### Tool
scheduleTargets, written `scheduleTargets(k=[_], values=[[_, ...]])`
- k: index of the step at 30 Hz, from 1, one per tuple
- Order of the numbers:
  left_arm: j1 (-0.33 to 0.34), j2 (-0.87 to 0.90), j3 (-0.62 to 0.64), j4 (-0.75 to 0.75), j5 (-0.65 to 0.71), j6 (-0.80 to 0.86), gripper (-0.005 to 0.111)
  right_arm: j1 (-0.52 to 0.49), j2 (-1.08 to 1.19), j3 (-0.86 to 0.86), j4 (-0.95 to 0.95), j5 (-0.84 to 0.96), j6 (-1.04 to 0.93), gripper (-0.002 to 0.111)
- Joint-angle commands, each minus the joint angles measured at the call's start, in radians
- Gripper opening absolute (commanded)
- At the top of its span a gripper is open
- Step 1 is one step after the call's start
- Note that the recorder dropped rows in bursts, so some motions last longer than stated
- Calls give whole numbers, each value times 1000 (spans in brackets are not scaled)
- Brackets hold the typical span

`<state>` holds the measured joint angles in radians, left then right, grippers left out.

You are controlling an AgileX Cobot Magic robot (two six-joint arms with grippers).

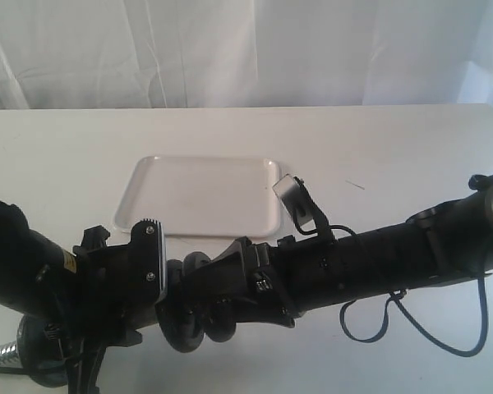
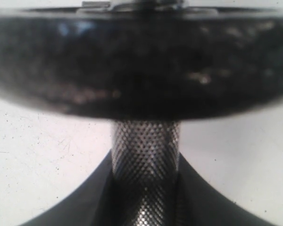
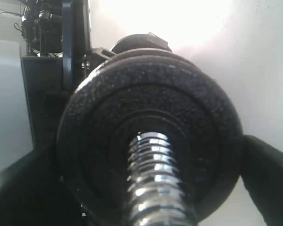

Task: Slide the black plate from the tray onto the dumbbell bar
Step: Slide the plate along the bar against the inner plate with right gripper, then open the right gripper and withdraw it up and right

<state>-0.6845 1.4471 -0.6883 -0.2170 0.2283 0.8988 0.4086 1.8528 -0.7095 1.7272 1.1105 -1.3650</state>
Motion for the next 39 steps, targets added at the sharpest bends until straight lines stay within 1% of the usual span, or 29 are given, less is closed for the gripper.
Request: scheduleTargets(k=[1,10,16,22,35,37,38,39], values=[[-5,-40,-33,-67,-108,-17,0,8,-11,-15,17,111,26,105],[-5,-40,-33,-67,-108,-17,0,-83,-11,-15,17,111,42,105],[-5,-40,-33,-67,-106,-17,0,-95,-11,-15,-10,111,98,105],[-5,-40,-33,-67,-106,-17,0,-117,-11,-17,-54,57,125,105],[-5,-40,-33,-67,-106,-17,0,-304,-11,-110,-263,53,313,104],[-5,-40,-33,-67,-106,-17,0,-342,-11,-128,-285,76,345,97],[-5,-40,-33,-67,-106,-17,0,-363,-11,-138,-281,105,351,82],[-5,-40,-33,-67,-106,-17,0,-371,-11,-143,-281,111,353,74]])
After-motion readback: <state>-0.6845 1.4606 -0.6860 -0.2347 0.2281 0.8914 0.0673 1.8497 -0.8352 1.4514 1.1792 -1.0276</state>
